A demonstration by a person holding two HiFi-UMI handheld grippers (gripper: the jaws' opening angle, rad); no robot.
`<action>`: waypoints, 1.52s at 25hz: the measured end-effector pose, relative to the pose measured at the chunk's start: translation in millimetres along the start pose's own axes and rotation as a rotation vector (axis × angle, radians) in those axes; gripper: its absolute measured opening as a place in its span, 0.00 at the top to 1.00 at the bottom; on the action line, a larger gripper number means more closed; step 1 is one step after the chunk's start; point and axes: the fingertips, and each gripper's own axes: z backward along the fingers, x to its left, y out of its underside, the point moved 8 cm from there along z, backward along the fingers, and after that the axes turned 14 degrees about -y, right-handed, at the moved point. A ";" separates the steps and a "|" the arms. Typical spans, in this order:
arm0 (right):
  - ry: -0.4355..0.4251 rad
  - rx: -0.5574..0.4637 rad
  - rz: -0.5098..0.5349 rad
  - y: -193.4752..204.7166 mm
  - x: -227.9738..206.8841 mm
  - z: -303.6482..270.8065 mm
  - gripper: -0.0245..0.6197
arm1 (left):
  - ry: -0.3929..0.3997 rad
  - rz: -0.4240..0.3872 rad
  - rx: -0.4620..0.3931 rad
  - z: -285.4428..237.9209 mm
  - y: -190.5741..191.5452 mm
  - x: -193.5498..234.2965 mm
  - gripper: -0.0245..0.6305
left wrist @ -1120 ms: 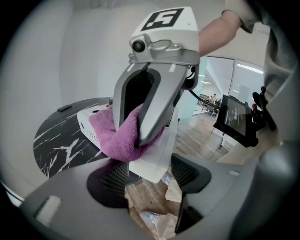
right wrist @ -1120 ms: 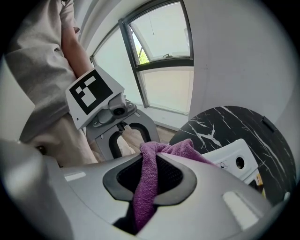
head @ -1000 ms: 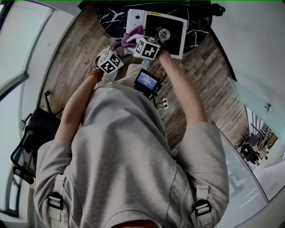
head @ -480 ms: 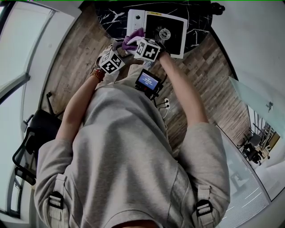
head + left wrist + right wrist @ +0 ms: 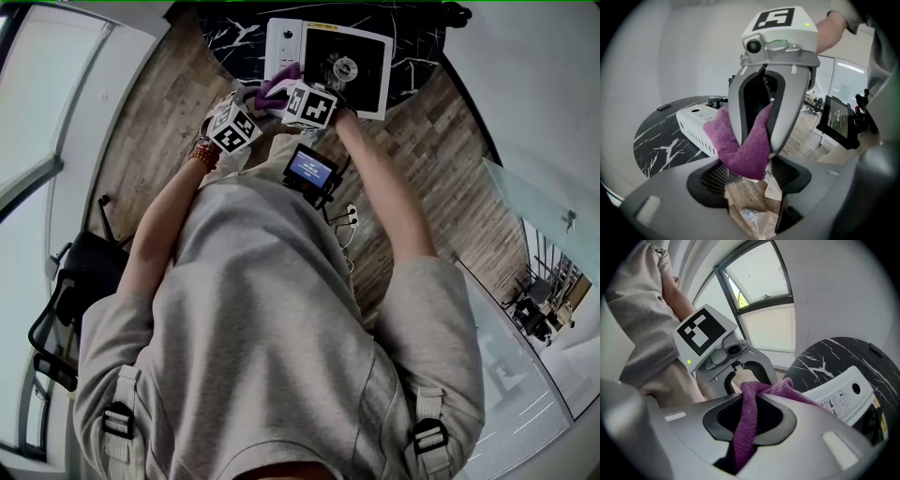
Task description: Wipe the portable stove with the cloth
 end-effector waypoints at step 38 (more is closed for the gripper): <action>0.925 -0.920 -0.048 77.5 105.3 257.1 0.86 | -0.280 0.024 -0.561 49.2 -254.6 -7.3 0.89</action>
